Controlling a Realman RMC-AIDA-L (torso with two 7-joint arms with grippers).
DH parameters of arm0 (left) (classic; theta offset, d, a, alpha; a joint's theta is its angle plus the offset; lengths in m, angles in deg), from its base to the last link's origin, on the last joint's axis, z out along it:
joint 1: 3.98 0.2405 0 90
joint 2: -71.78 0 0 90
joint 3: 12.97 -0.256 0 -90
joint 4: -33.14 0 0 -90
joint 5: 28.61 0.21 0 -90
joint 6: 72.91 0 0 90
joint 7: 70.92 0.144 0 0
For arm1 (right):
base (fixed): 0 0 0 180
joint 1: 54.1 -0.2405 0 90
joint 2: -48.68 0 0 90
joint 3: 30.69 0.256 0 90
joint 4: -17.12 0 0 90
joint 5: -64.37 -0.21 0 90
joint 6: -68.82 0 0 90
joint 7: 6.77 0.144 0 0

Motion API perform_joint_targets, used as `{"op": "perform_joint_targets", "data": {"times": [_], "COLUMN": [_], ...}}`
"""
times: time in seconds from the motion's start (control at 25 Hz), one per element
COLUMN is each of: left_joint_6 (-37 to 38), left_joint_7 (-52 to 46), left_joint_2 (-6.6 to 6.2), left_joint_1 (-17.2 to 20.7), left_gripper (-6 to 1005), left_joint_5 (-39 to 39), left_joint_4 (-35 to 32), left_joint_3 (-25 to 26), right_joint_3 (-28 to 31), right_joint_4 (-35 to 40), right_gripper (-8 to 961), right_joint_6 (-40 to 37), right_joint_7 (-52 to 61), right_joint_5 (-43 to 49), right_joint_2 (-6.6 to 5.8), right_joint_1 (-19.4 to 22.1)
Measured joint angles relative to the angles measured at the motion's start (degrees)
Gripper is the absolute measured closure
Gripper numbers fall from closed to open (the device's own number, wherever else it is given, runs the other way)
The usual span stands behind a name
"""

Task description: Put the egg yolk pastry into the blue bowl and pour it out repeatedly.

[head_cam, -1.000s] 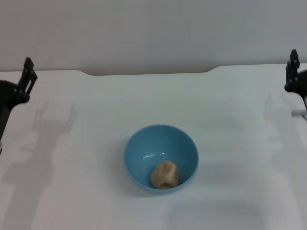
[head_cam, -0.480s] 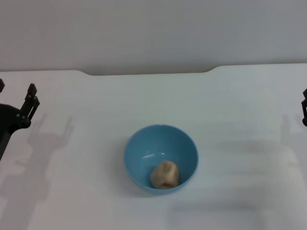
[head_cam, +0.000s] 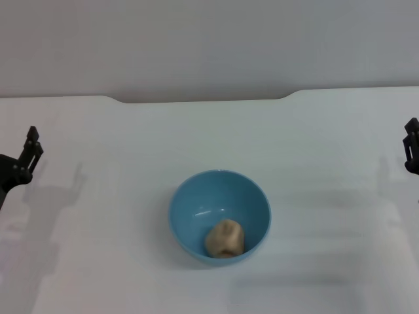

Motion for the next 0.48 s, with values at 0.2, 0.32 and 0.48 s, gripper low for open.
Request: {"op": "perform_joint_targets", "data": {"times": [0.2,0.32,0.48], "left_joint_6": [0.39,0.47,0.72], "left_joint_7": [-0.44,-0.46,-0.32], "left_joint_2": [0.01,0.0,0.0], "left_joint_1": [0.27,0.29,0.42], "left_gripper": [278,279,279], "left_joint_5": [-0.59,-0.61,-0.63], "left_joint_4": [-0.04,0.04,-0.07], "left_joint_3": [-0.26,-0.23,-0.17], "right_joint_3": [-0.03,-0.27,-1.22], "right_joint_4": [-0.01,0.02,0.03], "right_gripper": [652,652,652], "right_joint_6": [0.82,0.84,1.05], "right_joint_7": [0.02,0.02,-0.33], "right_joint_5": [0.6,0.97,0.98], "right_joint_2": [0.0,0.0,-0.05], "right_joint_1": [-0.12,-0.28,-0.64]}}
